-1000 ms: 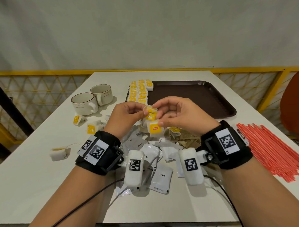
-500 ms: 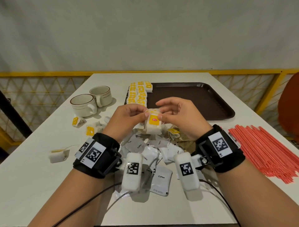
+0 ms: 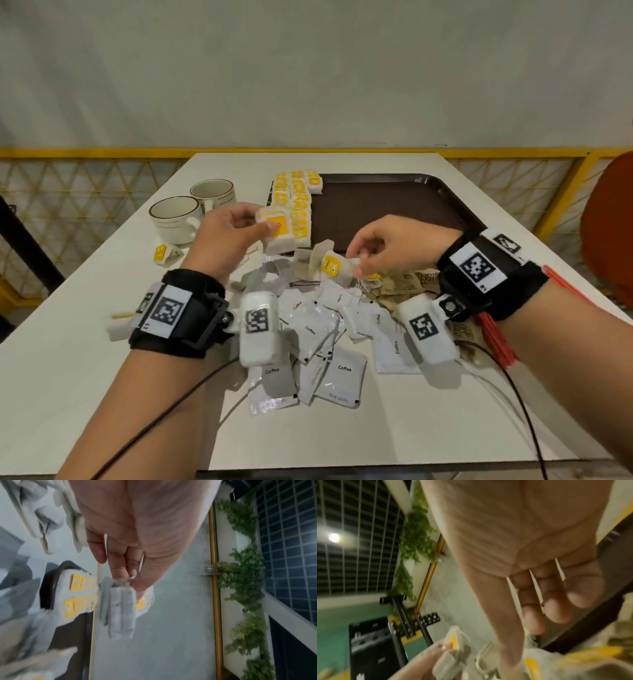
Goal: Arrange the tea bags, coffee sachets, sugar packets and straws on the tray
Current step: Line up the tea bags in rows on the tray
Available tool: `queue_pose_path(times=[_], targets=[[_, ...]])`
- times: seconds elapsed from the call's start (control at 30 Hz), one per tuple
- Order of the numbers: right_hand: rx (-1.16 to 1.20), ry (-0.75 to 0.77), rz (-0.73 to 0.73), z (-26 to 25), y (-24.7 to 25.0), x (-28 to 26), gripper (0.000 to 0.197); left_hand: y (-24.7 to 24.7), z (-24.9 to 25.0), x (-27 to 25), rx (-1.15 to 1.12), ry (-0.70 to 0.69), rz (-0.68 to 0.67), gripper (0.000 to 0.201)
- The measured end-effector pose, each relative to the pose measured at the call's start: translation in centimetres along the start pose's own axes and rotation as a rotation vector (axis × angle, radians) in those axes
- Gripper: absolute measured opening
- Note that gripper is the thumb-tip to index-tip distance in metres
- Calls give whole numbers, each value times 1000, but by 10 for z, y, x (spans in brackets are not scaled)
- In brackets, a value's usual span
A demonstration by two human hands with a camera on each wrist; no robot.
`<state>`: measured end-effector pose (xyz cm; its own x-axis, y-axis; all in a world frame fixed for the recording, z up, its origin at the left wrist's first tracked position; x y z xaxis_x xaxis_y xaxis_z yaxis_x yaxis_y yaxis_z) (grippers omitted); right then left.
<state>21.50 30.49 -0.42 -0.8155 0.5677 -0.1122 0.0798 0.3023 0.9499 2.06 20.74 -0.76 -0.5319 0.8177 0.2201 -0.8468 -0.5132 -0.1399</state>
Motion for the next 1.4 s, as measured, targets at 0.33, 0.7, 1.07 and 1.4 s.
queue_pose_path(times=[0.33, 0.7, 1.07, 1.4], targets=[[-208, 38, 9, -8, -5, 16, 26, 13, -6, 5, 18, -14, 43, 15], [42, 139, -136, -16, 11, 10, 24, 10, -2, 4, 11, -26, 41, 14], [-178, 144, -147, -34, -10, 46, 18, 4, -1, 0, 45, -15, 19, 15], [-299, 103, -139, -35, -20, 60, 9, 2, 2, -3, 55, -6, 22, 14]])
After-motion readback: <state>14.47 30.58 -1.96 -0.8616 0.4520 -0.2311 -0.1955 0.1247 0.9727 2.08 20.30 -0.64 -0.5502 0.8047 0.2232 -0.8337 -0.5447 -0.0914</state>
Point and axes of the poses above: each hand's wrist, its own x-axis towards the middle knuckle, its own y-axis out of the back of the hand, z = x × y, the point moved 9 cm from there along x, towards the middle knuckle, and after that the axes turned 11 degrees about -x, right-handed, at the moved point
